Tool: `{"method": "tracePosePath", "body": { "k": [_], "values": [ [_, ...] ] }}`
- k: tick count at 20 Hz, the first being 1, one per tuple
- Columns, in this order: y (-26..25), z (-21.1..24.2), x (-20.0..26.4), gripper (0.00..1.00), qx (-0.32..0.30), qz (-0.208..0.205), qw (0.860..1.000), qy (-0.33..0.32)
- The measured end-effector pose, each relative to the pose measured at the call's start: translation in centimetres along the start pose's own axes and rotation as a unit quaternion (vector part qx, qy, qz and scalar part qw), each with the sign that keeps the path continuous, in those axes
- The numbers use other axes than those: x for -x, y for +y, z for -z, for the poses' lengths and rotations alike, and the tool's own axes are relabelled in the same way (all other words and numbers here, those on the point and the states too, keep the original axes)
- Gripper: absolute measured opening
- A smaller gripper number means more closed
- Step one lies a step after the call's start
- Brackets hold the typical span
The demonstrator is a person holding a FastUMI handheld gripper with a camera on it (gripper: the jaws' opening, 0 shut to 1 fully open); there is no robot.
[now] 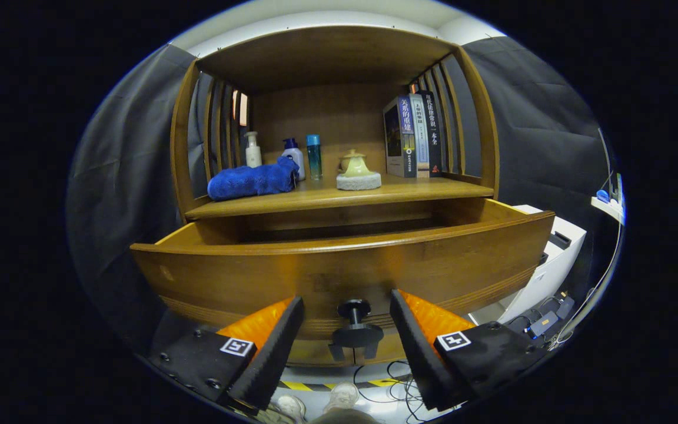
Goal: Pull open the drawer, take out the items inside it, and place them on the countertop above the cabinet.
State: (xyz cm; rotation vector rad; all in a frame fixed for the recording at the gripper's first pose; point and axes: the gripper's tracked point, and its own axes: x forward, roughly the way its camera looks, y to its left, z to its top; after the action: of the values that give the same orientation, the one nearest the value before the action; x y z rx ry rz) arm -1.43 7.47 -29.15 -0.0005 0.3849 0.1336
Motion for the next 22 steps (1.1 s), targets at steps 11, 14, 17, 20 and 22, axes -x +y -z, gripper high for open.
{"method": "tracePosePath", "body": {
  "k": [11,14,17,20,22],
  "values": [
    [-0.1,-1.2,-3.9,0.98,-0.005,-0.004,1.000,0.003],
    [-0.1,-1.6,-5.1,0.99,-0.003,-0.004,1.000,0.002],
    [-0.1,-2.0,-6.5,0.99,0.000,-0.004,1.000,0.006],
    [-0.2,-2.5,-8.2,0.99,0.001,-0.004,1.000,0.009],
    [-0.2,-2.8,-9.2,0.99,0.006,-0.002,1.000,0.009]
  ]
}}
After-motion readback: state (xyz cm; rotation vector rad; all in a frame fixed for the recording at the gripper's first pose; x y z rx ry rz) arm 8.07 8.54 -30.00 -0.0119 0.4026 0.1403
